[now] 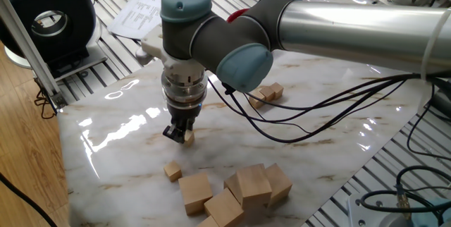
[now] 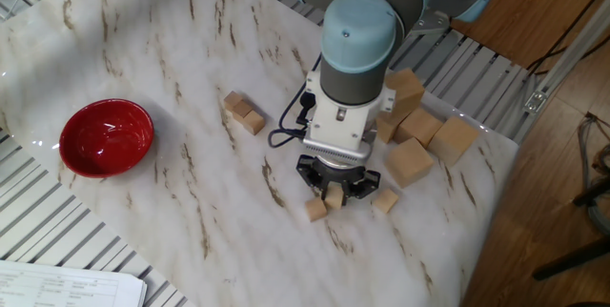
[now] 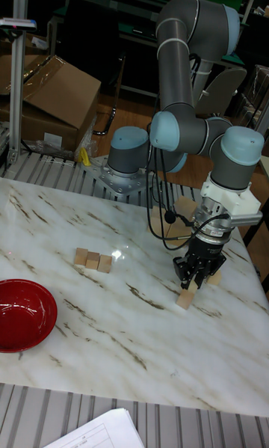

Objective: Stack the blocks into a pyramid shape

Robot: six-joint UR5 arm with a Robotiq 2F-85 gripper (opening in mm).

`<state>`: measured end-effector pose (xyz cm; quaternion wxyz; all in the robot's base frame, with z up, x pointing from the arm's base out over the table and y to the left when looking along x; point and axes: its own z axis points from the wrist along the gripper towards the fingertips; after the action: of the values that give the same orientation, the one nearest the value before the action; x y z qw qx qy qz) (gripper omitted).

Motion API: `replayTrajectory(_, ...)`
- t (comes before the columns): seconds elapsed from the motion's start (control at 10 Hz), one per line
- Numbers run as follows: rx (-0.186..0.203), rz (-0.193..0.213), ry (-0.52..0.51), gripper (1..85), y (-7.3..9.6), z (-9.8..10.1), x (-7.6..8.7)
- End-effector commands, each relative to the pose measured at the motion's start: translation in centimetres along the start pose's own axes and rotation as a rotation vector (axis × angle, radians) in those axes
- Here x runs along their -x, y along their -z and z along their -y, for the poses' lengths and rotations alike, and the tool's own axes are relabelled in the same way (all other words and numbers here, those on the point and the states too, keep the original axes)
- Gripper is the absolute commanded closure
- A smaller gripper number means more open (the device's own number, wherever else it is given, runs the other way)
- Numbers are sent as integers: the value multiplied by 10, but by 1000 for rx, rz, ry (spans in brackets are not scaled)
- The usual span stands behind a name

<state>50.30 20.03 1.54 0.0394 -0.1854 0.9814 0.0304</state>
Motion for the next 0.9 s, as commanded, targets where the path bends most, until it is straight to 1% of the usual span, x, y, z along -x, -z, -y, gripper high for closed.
replayTrajectory(0.0, 8, 4, -6, 493, -1, 0, 1)
replayTrajectory(0.3, 6, 3, -16, 523, -1, 1, 1)
replayTrajectory(0.8, 8, 3, -50, 620, 0, 0, 0)
